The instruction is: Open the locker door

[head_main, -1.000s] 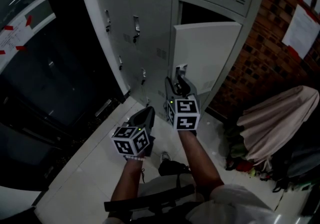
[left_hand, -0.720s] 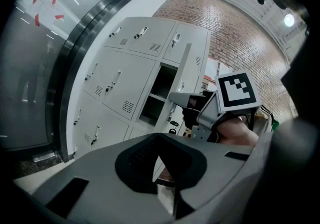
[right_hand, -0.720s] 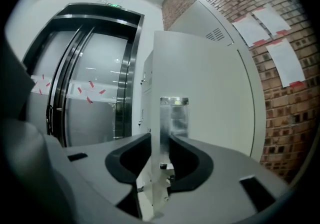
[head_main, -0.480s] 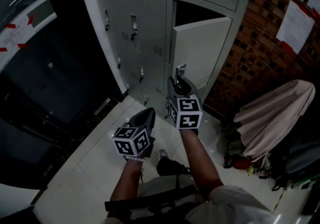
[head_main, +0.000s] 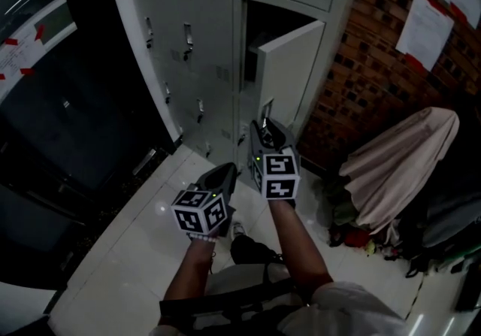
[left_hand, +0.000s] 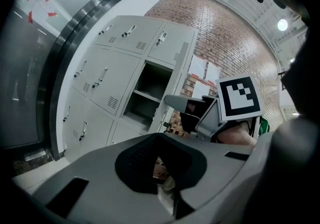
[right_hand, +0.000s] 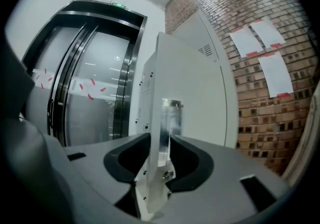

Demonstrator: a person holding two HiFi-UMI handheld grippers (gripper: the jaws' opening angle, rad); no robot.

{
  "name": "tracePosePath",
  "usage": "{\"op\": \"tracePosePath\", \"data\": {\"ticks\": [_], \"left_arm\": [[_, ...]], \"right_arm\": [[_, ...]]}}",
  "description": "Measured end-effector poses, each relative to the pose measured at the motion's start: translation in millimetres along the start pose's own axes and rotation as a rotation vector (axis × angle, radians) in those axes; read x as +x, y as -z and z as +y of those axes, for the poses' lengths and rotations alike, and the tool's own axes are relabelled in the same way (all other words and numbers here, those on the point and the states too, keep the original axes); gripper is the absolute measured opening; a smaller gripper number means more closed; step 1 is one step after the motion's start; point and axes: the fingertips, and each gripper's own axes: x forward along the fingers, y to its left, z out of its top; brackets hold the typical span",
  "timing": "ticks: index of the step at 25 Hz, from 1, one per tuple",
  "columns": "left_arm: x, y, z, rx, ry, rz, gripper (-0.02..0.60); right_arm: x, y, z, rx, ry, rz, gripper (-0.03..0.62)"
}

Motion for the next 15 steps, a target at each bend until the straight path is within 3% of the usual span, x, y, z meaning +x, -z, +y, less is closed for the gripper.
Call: {"op": "tracePosePath", "data": {"ticks": [15], "left_arm": [[-8,17,-59,0.020,0.091,0.020,-0.002]], "right_arm": [[-63,7,-40,-0.003,0.091,0.025,0.144]]}}
